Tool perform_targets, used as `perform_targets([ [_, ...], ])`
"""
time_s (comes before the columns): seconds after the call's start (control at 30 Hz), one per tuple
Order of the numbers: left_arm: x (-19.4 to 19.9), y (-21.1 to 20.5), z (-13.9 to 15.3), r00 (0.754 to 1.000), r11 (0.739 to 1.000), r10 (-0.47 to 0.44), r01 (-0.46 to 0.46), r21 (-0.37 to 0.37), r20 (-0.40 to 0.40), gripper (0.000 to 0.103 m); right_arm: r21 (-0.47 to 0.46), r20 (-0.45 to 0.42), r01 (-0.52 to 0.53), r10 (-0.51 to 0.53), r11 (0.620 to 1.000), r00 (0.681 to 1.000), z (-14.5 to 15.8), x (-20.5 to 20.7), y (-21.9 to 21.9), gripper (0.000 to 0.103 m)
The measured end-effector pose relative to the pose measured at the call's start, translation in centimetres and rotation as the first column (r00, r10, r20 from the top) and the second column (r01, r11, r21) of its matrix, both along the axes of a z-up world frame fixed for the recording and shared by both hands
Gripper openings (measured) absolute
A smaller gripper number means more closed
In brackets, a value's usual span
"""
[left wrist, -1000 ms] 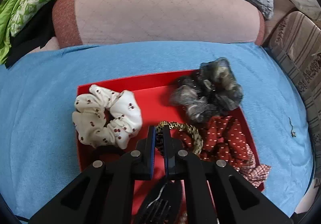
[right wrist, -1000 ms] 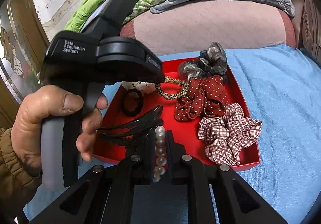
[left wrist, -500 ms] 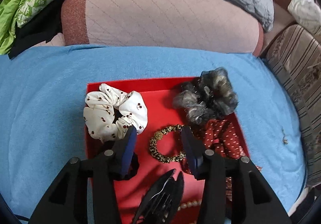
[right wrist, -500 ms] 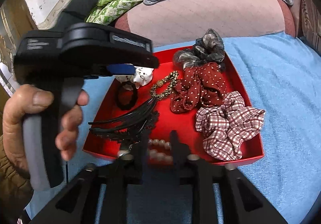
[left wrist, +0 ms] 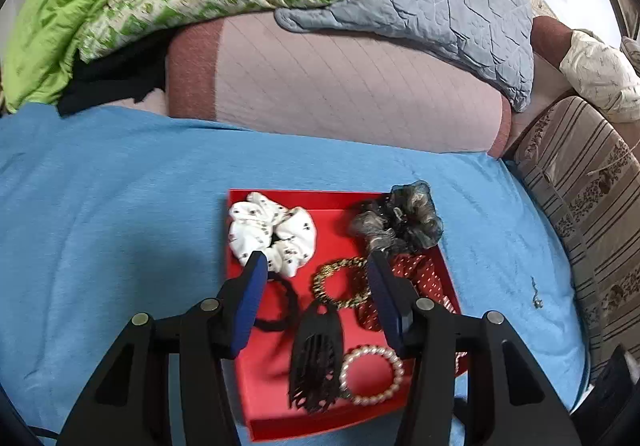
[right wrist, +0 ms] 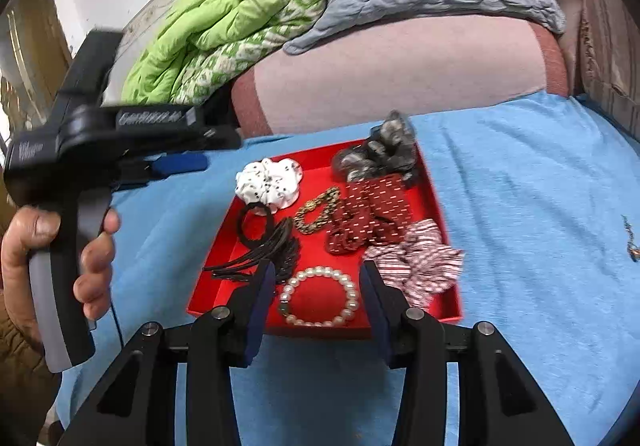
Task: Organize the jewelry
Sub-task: 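Open the right tool to drop the pearl bracelet into the tray, then move both tools back toward the pale green bead bracelet on the towel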
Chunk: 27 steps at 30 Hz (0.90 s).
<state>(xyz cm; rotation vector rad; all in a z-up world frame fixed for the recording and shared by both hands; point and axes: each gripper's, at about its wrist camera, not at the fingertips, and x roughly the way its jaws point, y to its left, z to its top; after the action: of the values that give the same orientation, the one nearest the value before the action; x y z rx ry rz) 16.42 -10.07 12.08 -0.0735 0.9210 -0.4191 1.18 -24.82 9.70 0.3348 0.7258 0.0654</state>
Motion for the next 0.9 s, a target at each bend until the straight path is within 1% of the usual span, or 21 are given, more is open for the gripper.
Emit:
perform_targets([
  [0.17, -2.2, 1.2, 0.3, 1.0, 1.0, 0.006, -0.007, 0.027, 0.023, 0.051, -0.019, -0.007, 0.05, -0.05, 0.999, 0.999, 0.8, -1.8, -2.3, 0.048],
  [0.4, -6.0, 2.0, -0.3, 1.0, 0.999, 0.01, -0.01, 0.035, -0.007, 0.051, -0.043, -0.034, 0.134, -0.135, 0.99, 0.99, 0.9, -5.3, -5.9, 0.048],
  [0.57, -9.3, 1.2, -1.3, 0.999, 0.999, -0.013, 0.015, 0.051, -0.033, 0.051, -0.059, -0.094, 0.169, -0.174, 0.984, 0.98, -0.3, -8.2, -7.6, 0.048],
  [0.7, -12.4, -0.1, -2.4, 0.998, 0.996, -0.051, 0.054, 0.074, -0.046, 0.051, -0.066, -0.126, 0.156, -0.164, 0.986, 0.978, -1.0, -10.0, -7.2, 0.048],
  [0.9, -16.0, -1.8, -4.0, 0.994, 0.986, -0.098, 0.104, 0.13, -0.053, 0.051, -0.079, -0.177, 0.069, -0.082, 0.994, 0.981, -2.3, -12.4, -4.5, 0.048],
])
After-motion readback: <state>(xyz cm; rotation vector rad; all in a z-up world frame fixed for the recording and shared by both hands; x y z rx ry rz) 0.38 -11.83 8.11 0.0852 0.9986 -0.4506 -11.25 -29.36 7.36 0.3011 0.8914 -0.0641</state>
